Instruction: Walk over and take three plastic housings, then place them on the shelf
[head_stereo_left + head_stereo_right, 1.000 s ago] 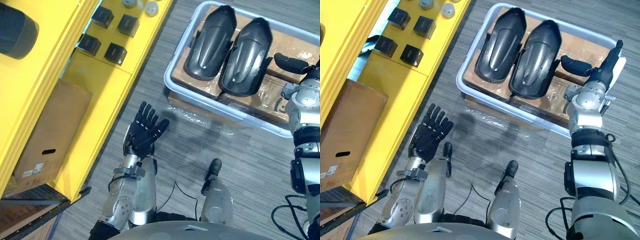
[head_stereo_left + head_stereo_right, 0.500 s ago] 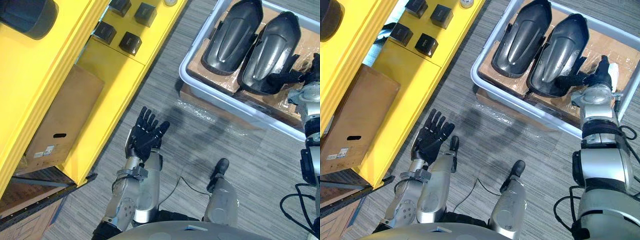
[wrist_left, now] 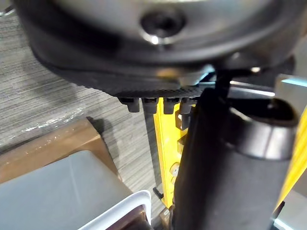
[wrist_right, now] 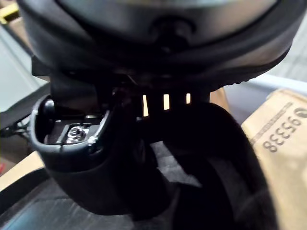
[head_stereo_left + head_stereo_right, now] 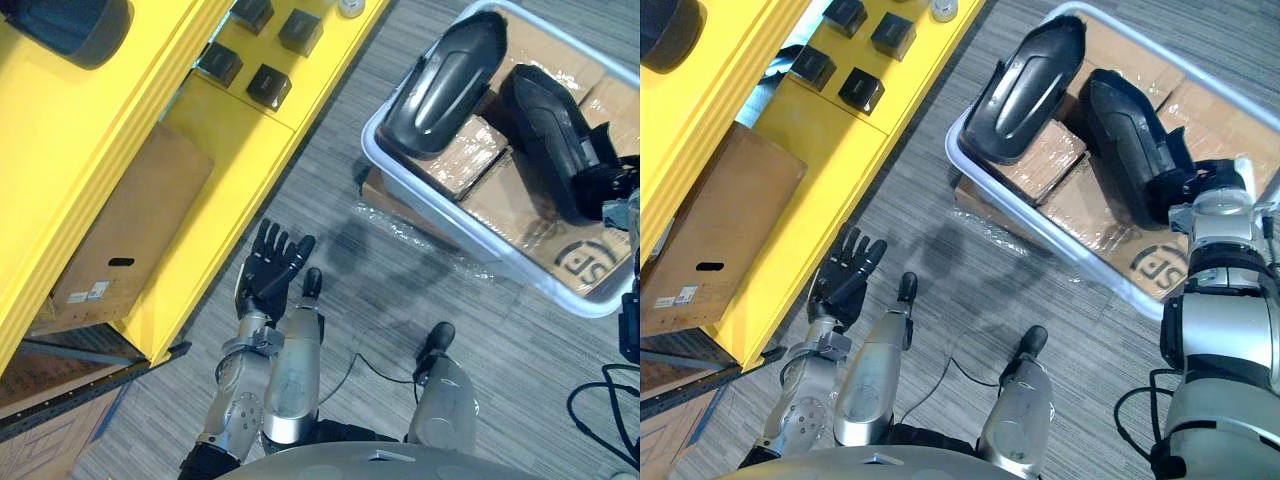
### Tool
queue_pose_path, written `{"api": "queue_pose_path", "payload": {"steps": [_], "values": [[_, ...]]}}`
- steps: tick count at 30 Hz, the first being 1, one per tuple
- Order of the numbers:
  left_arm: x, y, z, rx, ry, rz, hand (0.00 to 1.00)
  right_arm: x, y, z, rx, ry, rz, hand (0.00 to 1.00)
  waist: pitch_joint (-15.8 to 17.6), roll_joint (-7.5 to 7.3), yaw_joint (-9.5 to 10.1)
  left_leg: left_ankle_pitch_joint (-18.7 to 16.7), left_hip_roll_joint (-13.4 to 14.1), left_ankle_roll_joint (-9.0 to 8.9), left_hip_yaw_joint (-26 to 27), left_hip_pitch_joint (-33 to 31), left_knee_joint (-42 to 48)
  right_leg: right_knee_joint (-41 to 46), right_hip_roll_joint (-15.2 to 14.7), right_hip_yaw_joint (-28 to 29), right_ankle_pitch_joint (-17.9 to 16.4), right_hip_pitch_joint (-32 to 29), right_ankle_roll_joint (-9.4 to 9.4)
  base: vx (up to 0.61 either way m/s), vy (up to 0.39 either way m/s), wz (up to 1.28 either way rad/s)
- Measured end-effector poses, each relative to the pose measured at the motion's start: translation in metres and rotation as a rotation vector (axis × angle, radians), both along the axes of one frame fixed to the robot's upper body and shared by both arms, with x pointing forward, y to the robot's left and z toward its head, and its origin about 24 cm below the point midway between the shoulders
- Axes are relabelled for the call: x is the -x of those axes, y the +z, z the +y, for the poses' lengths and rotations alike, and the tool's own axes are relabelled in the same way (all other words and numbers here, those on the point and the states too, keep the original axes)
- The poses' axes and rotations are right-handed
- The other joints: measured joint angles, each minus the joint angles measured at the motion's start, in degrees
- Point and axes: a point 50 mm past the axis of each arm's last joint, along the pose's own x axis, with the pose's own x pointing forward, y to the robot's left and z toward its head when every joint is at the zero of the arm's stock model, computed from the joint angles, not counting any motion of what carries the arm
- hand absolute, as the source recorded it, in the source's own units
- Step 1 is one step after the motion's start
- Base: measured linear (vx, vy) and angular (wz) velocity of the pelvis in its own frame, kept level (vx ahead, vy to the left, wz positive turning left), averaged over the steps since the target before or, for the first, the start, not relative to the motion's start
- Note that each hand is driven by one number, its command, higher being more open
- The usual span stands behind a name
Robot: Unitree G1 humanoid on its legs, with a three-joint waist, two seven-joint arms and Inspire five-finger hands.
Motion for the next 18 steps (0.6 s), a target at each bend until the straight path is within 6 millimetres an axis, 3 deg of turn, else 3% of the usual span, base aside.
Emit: {"api": "queue_pose_path", "payload": {"steps": [5,9,15,18], "values": [[-0.002,0.013,0.005,0.008,0.027,-0.060,1.00,0.000,-0.008,0.003,-0.037,-0.001,-0.002,0.00,0.03,-0.20,-0.78,1.59,0.19,-0.14,0.66,2.77,-3.78,-1.15,0.22,-0.06,-0.10,1.43,-0.19,-0.02,-0.021,-0.01],[0.003,0.016,0.010,0.003,0.037,-0.076,1.00,0.000,-0.026,0.010,-0.082,-0.047,-0.022,0.00,-0.05,-1.22,-0.80,3.07,0.34,-0.29,1.55,6.74,-7.58,-2.39,0.34,-0.01,0.08,3.84,-0.01,0.02,-0.011,-0.03],[0.011,0.024,0.011,0.015,0.037,-0.110,1.00,0.001,-0.048,0.021,-0.019,-0.068,-0.084,0.00,-0.03,-2.08,-1.30,4.42,0.65,-0.56,2.52,11.51,-12.28,-4.27,0.75,-0.12,0.15,7.03,0.12,0.05,-0.022,-0.03],[0.011,0.031,0.012,0.012,0.037,-0.142,1.00,0.001,-0.061,0.038,0.040,-0.062,-0.125,0.00,-0.44,-3.41,-2.38,4.86,0.85,-0.62,3.25,14.74,-14.69,-5.53,1.02,-0.16,0.19,9.43,0.20,0.05,-0.026,-0.06]]}}
